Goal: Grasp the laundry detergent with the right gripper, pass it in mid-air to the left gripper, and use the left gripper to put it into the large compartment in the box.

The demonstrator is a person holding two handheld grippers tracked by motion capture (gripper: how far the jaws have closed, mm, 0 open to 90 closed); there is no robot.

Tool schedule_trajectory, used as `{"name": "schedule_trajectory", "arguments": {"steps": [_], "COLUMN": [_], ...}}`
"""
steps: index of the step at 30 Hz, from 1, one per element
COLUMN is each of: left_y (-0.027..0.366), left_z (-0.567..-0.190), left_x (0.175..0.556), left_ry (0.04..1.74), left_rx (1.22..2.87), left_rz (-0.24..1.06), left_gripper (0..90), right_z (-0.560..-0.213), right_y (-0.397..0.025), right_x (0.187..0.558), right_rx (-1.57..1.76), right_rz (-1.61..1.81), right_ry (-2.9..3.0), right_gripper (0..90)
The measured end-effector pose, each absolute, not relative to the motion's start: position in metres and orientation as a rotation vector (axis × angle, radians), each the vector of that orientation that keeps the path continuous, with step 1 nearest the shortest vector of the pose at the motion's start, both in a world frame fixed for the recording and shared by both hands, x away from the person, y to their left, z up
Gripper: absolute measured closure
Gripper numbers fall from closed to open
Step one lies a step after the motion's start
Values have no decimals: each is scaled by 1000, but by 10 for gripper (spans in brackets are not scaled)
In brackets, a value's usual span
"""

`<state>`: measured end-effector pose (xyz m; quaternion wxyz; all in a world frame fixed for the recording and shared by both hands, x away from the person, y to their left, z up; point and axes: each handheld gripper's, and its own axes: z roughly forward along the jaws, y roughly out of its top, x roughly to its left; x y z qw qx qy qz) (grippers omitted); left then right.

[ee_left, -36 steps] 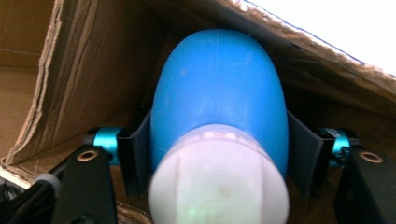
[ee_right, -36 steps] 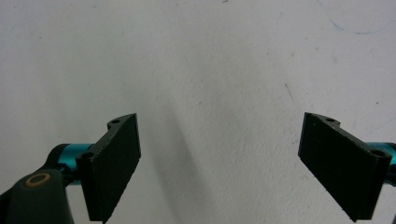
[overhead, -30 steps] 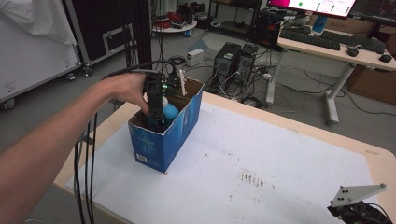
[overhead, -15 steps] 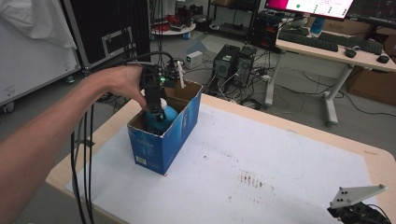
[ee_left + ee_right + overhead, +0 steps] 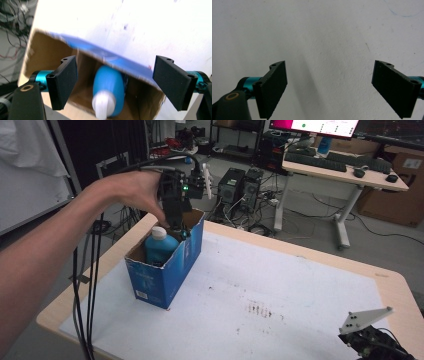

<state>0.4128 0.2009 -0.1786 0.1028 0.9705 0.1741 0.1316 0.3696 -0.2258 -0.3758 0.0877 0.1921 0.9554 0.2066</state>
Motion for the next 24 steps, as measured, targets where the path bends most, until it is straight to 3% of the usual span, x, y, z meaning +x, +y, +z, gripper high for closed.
{"name": "schedule_trajectory", "arguments": {"steps": [9,24], "left_y": [127,53], "left_z": [-182,-250], "left_x": [422,421], "left_ry": [321,190], "left_rx": [2892,2956], "left_rz": [331,233], "left_gripper": [188,159], "right_z": [-376,-370], "right_y": [-228,-229], "right_x": [368,366], "right_rx": [585,593], "right_rz": [613,630], "right_ry": [2834,2818], "right_gripper": [122,122]}}
